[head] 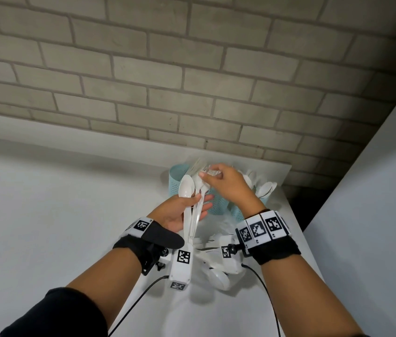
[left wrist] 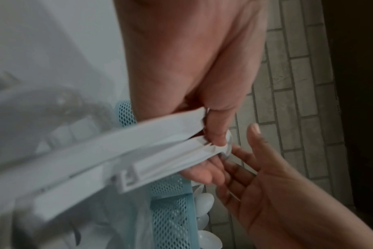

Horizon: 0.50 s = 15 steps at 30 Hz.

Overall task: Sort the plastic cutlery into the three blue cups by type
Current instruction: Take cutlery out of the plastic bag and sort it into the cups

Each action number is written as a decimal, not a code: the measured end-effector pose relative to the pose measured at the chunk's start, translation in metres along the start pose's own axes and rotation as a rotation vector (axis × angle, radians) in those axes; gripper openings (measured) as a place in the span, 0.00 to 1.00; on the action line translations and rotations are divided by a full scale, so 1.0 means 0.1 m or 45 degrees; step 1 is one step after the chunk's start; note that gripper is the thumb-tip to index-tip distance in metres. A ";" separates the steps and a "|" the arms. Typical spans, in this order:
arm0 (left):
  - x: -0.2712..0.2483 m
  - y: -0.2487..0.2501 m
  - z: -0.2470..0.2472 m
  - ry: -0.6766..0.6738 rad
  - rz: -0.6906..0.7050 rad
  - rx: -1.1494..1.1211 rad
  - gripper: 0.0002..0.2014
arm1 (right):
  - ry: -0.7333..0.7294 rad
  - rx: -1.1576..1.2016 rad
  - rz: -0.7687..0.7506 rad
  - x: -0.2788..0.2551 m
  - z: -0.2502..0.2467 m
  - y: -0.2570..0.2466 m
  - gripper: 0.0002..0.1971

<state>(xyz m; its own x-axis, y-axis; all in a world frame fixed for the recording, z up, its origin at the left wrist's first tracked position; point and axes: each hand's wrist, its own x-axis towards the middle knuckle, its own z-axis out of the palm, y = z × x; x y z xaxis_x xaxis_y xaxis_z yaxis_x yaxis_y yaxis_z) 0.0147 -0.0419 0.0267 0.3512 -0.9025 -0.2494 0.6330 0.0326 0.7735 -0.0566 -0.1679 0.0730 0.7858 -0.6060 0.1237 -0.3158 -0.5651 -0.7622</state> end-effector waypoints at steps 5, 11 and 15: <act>-0.05 -0.04 0.07 -0.008 -0.031 0.012 0.10 | -0.023 0.233 0.068 -0.12 0.09 0.05 0.18; -0.08 -0.07 0.04 -0.053 -0.023 0.033 0.11 | -0.111 0.553 0.224 -0.19 0.00 0.07 0.16; -0.06 -0.09 0.04 -0.104 -0.026 0.024 0.08 | -0.209 0.533 0.186 -0.23 -0.01 0.05 0.19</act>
<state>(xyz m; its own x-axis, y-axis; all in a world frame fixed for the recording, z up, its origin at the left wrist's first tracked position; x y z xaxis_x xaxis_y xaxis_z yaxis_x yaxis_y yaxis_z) 0.0044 -0.0386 0.0237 0.2805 -0.9350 -0.2172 0.6261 0.0067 0.7797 -0.0772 -0.1574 0.0668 0.8335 -0.5466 -0.0805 -0.2143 -0.1855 -0.9590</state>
